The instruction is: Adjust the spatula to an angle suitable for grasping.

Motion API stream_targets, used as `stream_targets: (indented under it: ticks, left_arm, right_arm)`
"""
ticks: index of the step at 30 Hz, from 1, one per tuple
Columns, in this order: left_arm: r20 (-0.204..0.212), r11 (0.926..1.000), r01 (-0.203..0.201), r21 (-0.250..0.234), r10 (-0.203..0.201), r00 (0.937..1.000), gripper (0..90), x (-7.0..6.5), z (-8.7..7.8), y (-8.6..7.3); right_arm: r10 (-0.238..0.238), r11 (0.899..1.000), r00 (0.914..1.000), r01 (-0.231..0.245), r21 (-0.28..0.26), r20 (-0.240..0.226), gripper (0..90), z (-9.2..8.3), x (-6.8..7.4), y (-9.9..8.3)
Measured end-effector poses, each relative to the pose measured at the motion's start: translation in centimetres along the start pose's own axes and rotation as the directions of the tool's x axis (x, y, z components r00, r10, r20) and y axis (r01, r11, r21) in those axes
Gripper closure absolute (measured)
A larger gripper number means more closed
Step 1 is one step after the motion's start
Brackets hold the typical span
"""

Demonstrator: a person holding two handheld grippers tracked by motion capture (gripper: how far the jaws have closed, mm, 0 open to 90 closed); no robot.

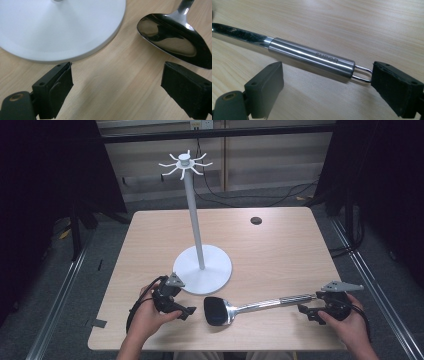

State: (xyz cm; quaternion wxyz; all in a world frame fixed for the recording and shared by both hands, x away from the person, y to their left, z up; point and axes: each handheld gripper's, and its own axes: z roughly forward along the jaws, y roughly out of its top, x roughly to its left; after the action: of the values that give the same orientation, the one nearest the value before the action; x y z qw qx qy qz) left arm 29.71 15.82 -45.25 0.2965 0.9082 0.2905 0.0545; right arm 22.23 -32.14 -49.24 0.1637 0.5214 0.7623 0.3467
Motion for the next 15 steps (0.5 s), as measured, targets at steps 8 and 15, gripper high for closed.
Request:
stream_targets:
  ticks: [8, 15]
  left_arm:
    - [0.036, 0.9992, -0.028, 0.030, 0.027, 0.9990, 10.8, -0.5, 0.3, 1.1]
    - [0.034, 0.9956, -0.062, 0.070, 0.059, 0.9977, 10.9, -1.1, 0.4, 2.3]
  right_arm:
    - [-0.001, 1.000, 1.0000, 0.001, -0.001, -0.004, 10.9, 0.2, 0.0, 0.1]
    - [-0.003, 1.000, 1.0000, 0.003, -0.008, -0.008, 10.9, 0.2, 0.1, 0.4]
